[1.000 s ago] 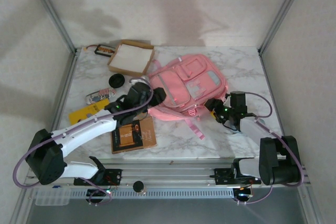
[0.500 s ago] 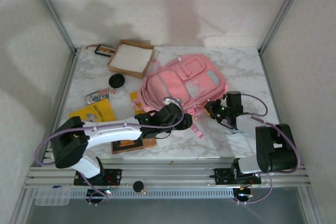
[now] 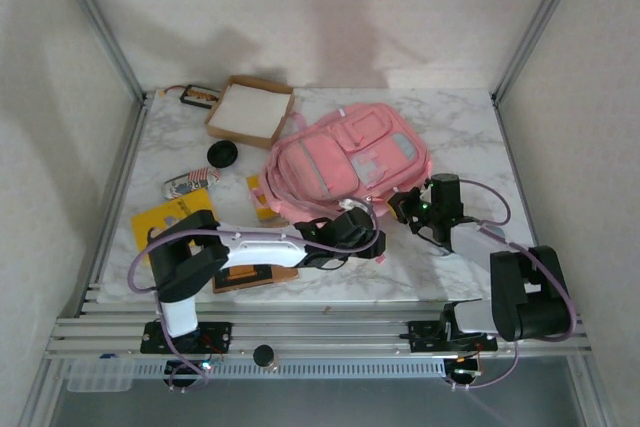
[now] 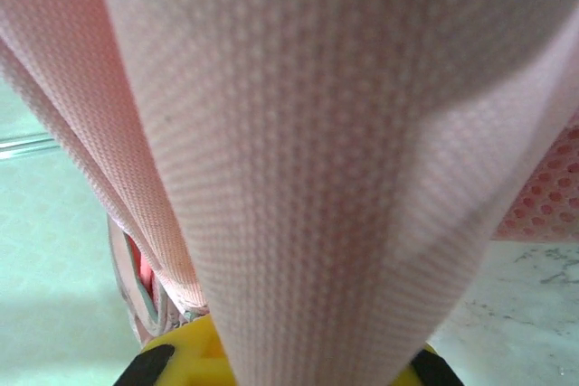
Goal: Pack the student bag
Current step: Unzip the student bag at the center of the table.
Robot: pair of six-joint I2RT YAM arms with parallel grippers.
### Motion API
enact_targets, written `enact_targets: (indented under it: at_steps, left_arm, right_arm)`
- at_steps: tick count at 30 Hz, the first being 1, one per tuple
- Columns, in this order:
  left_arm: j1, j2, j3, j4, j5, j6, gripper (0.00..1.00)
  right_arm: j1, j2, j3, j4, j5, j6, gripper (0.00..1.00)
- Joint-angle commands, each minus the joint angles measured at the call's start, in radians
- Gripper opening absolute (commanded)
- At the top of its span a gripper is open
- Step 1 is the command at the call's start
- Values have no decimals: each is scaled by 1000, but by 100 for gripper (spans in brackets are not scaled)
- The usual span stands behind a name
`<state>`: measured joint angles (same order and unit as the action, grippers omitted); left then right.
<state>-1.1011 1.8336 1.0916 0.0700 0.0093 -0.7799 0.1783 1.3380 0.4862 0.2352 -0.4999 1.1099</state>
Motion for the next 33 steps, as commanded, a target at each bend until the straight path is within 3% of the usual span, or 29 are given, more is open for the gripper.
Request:
enact_targets:
  at_steps: [1, 4, 9, 21, 27, 33]
  left_arm:
    - [-6, 30, 64, -19, -79, 78, 54]
    - [-7, 49, 89, -50, -147, 97, 54]
    - [-7, 57, 95, -63, -153, 91, 54]
    - [0, 158, 224, -71, -356, 101, 49]
    - [3, 174, 229, -29, -377, 93, 39]
    - [3, 177, 219, -21, -381, 80, 23]
  right_arm:
    - [12, -51, 7, 36, -46, 44, 0]
    - [12, -72, 17, 19, -41, 57, 0]
    - [13, -98, 34, 16, -59, 77, 0]
    - [15, -98, 32, 27, -55, 90, 0]
    - [15, -91, 36, 26, -58, 89, 0]
    - [15, -89, 41, 20, -52, 85, 0]
